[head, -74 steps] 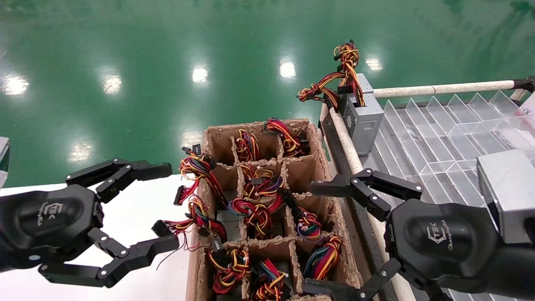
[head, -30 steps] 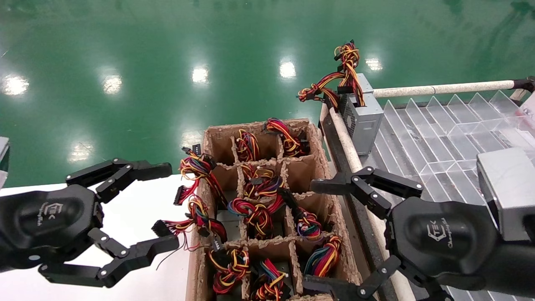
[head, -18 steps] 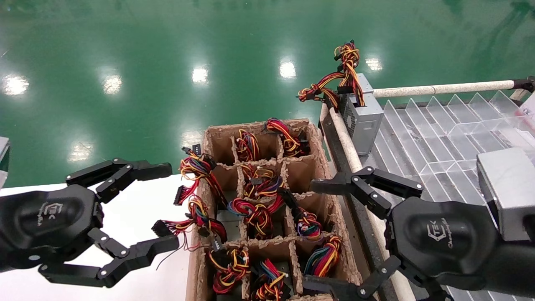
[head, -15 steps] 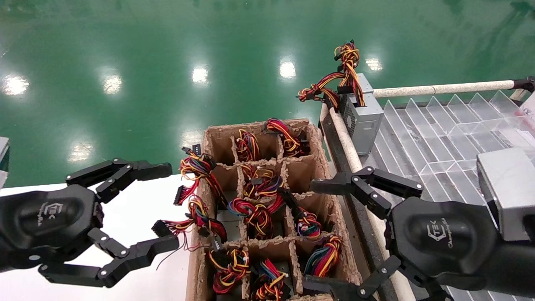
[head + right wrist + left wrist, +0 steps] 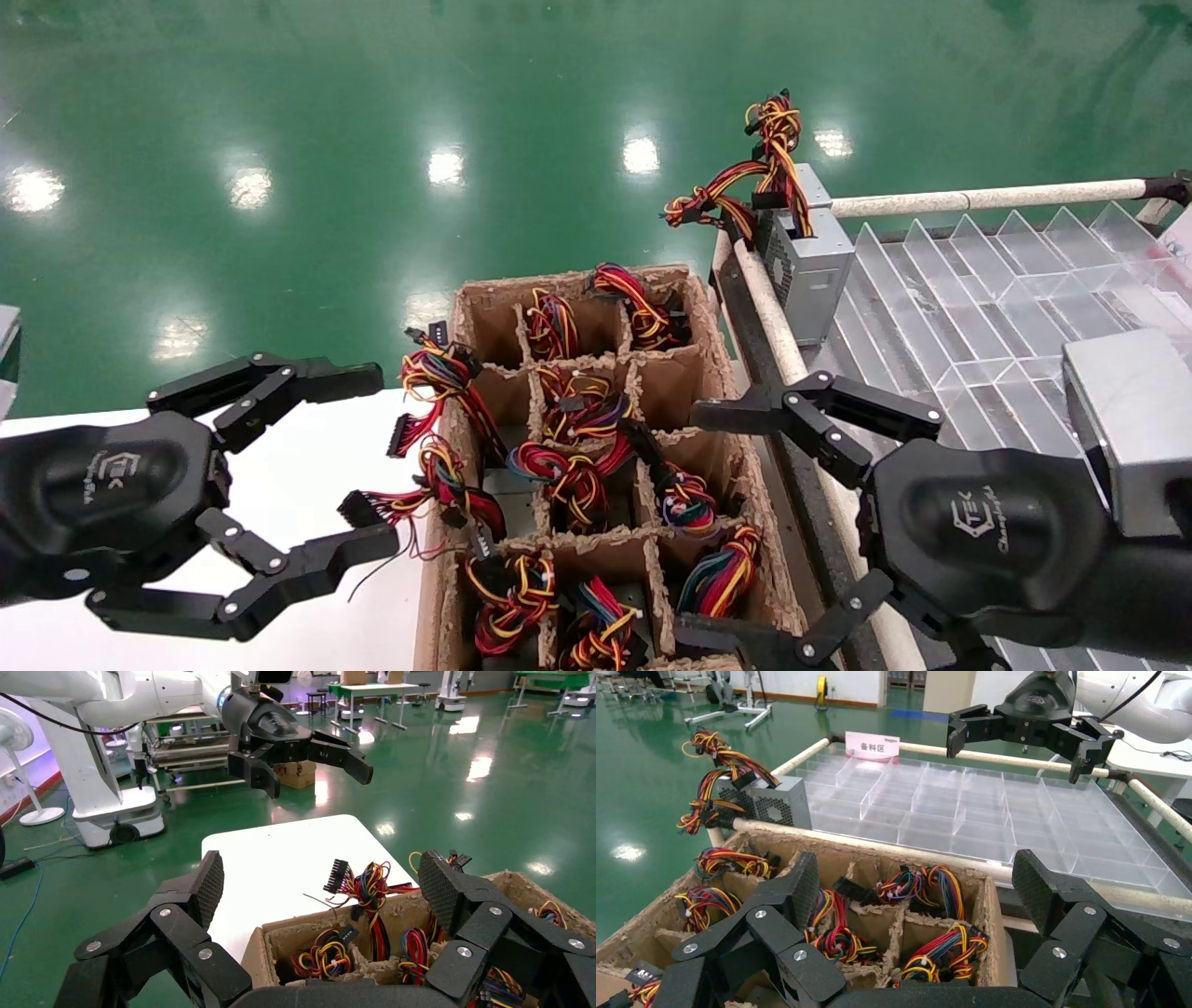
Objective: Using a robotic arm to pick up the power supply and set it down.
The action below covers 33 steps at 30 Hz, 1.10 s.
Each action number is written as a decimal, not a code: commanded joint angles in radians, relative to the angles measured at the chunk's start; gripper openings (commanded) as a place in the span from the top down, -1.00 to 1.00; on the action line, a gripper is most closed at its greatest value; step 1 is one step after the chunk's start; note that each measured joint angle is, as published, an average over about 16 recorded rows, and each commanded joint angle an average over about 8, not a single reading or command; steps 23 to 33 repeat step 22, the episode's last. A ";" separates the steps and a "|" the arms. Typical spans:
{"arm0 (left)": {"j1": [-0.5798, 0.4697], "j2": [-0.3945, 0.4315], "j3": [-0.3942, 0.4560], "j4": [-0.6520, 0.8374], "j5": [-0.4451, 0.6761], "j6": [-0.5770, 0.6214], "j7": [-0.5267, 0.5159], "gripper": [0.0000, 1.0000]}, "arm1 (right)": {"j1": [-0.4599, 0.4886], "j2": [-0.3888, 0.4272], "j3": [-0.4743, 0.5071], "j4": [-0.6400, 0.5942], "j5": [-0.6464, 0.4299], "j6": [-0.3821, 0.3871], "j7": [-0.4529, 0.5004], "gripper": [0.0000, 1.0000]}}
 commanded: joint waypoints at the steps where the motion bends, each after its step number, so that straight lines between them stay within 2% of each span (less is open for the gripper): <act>1: 0.000 0.000 0.000 0.000 0.000 0.000 0.000 -1.00 | 0.000 0.000 0.000 0.000 0.000 0.000 0.000 -1.00; 33: 0.000 0.000 0.000 0.000 0.000 0.000 0.000 -1.00 | 0.000 0.000 0.000 0.000 0.000 0.000 0.000 -1.00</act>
